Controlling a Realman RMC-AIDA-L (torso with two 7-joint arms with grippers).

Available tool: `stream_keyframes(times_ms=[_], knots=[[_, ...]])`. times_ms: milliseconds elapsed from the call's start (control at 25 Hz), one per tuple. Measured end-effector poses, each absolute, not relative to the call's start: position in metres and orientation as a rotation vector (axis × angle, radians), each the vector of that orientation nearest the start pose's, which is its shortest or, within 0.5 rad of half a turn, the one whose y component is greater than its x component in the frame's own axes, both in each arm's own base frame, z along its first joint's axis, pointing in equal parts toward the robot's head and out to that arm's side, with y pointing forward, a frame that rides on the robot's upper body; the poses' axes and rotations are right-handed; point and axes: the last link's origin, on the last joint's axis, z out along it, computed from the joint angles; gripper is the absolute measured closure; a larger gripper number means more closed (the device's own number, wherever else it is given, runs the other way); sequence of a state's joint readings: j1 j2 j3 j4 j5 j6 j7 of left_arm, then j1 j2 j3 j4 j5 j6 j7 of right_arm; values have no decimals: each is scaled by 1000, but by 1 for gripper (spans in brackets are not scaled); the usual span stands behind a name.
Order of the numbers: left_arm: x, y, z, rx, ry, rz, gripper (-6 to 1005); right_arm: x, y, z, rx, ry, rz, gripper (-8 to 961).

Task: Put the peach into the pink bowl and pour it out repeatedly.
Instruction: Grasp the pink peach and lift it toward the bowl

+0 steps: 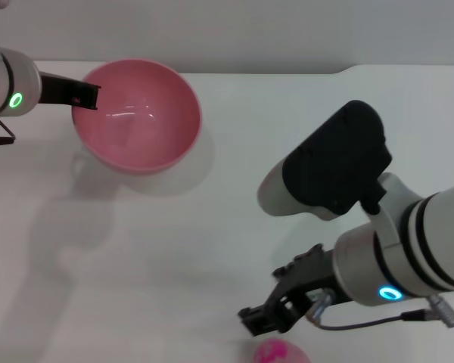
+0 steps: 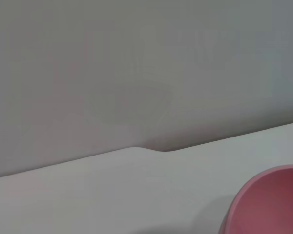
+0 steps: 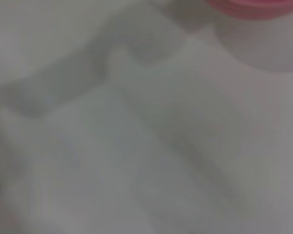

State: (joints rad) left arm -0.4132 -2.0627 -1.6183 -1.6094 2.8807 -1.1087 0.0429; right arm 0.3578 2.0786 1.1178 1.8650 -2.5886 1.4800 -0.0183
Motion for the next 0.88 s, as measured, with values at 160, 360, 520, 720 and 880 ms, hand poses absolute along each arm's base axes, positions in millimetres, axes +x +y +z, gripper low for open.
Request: stream_keyframes(times_ms=[160,360,520,720,880], knots=[[-176,387,44,-1973,-979,66,953,101,241,-69,-2706,924,-335,226],[-175,389,43,-1977,-976,67,953,108,240,-75,-2718,970,-357,226],[-174,391,45,-1971,-969,61,953,116,239,-78,-2710,1007,-389,226],[-170,393,46,-1974,-957,58,953,120,236,-83,-2717,1030,-423,227],[-168,394,46,-1976,-951,55,953,121,234,-87,-2733,1052,-435,227]])
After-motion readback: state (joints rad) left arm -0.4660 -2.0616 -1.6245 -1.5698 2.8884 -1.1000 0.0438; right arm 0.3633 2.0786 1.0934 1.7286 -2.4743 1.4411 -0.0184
